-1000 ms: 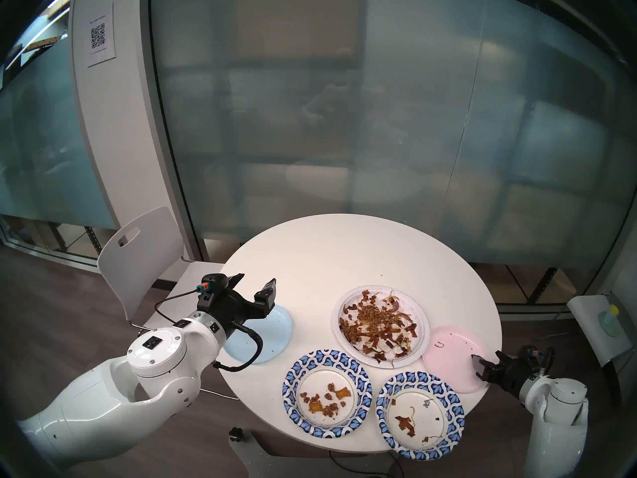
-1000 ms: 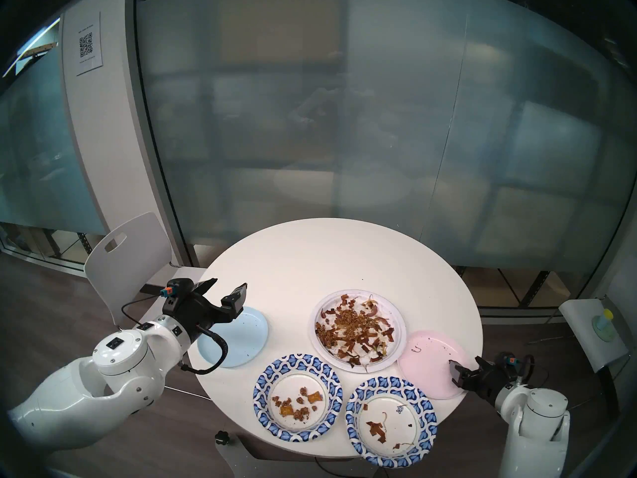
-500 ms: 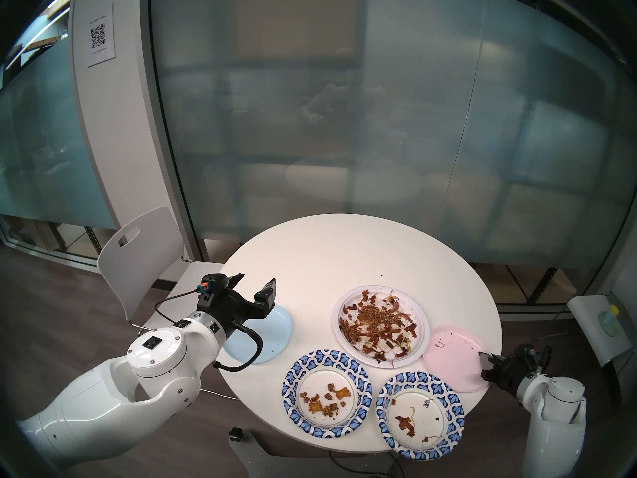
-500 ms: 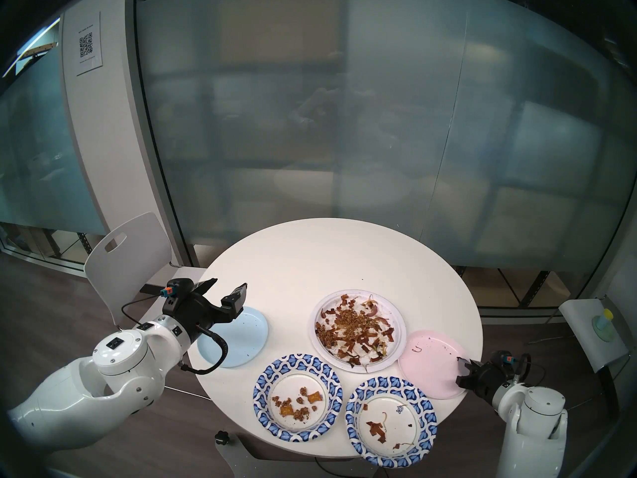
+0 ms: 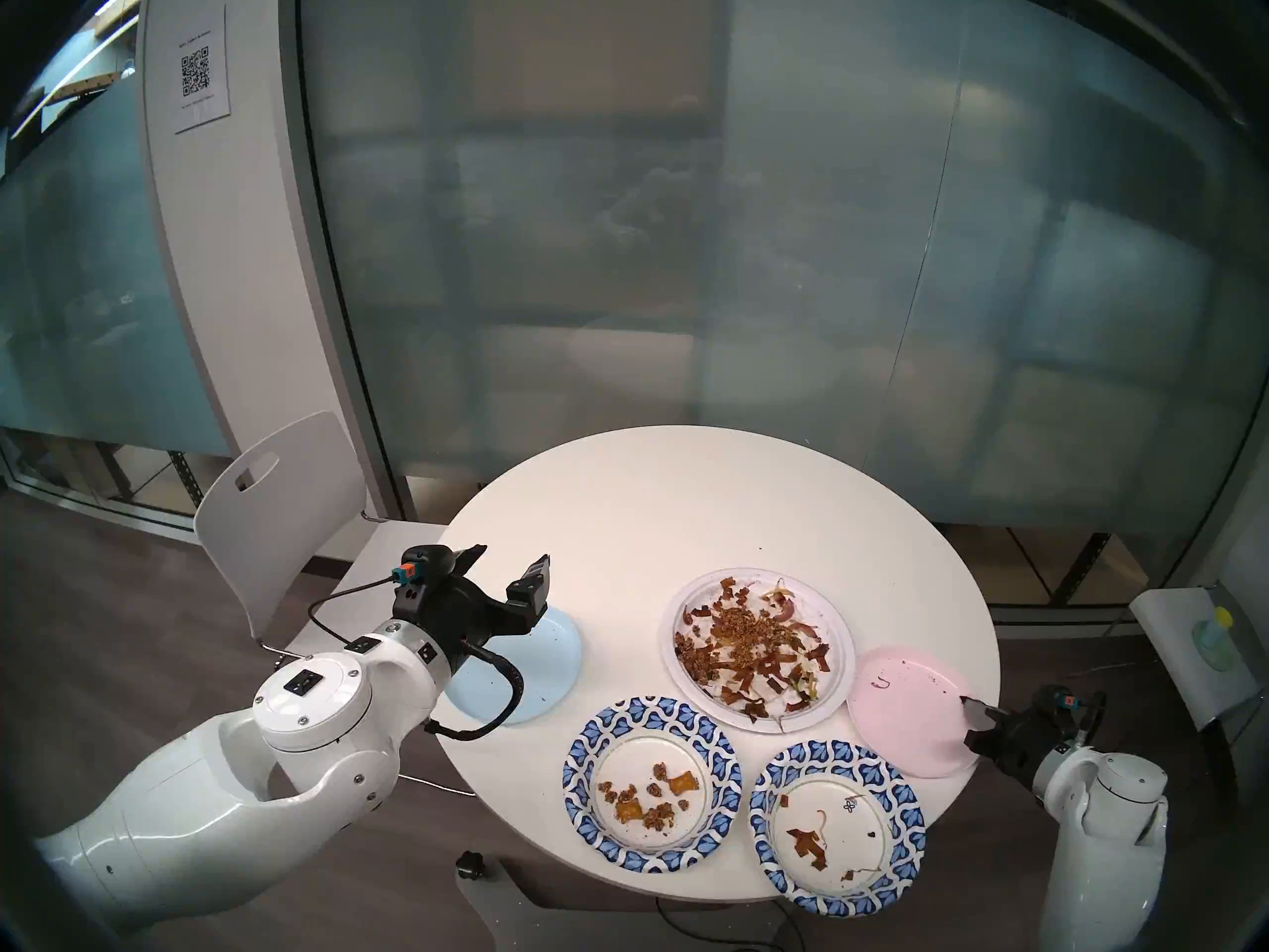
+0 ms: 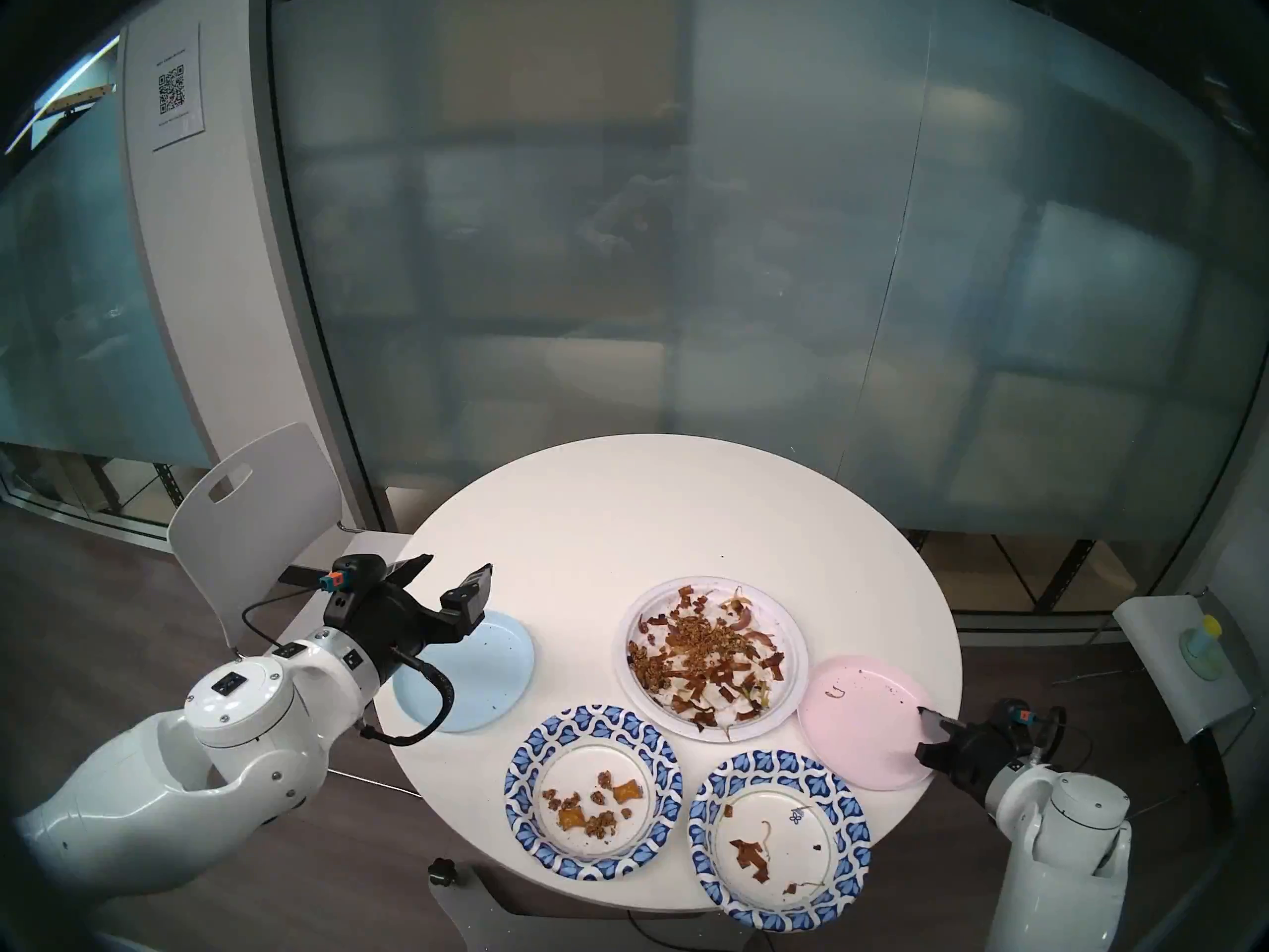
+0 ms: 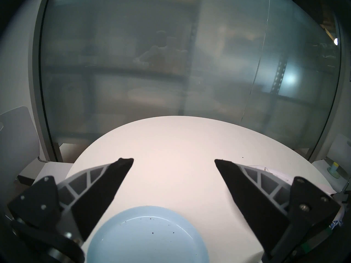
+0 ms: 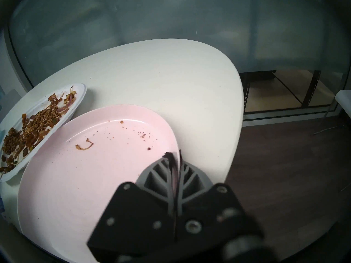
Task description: Stack the plates into one stack
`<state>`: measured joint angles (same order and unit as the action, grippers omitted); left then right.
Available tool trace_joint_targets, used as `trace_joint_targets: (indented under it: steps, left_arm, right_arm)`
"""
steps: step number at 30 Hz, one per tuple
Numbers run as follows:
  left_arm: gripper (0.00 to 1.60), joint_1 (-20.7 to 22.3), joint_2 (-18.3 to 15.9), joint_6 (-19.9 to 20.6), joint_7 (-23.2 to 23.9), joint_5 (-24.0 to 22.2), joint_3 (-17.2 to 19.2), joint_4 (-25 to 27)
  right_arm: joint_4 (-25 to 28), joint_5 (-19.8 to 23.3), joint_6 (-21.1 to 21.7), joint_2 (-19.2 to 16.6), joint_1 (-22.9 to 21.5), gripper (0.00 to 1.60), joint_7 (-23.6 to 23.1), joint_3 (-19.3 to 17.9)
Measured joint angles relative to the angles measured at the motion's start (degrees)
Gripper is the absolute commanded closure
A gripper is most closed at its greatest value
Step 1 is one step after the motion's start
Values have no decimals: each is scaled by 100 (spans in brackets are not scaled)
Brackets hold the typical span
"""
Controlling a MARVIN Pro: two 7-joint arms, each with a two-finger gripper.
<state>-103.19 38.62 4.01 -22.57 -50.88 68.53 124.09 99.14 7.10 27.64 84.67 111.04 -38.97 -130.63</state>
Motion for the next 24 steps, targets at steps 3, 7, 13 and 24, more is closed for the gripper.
trace_joint_targets:
  steps: [3, 7, 13, 24]
  left_arm:
    - [0, 0, 0, 0, 0, 0, -1, 0]
    - [0, 0, 0, 0, 0, 0, -1, 0]
    - [0, 0, -1, 0, -1, 0, -1, 0]
    - [0, 0, -1, 0, -1, 0, -3, 0]
  right_arm:
    - [-42, 99, 37, 5, 8, 160, -47, -138]
    - [-108, 273, 128, 13, 27, 160, -173, -351]
    - [-229, 594, 288, 107, -13, 160, -317, -634]
    - [-380, 928, 382, 310, -307, 160, -393, -783]
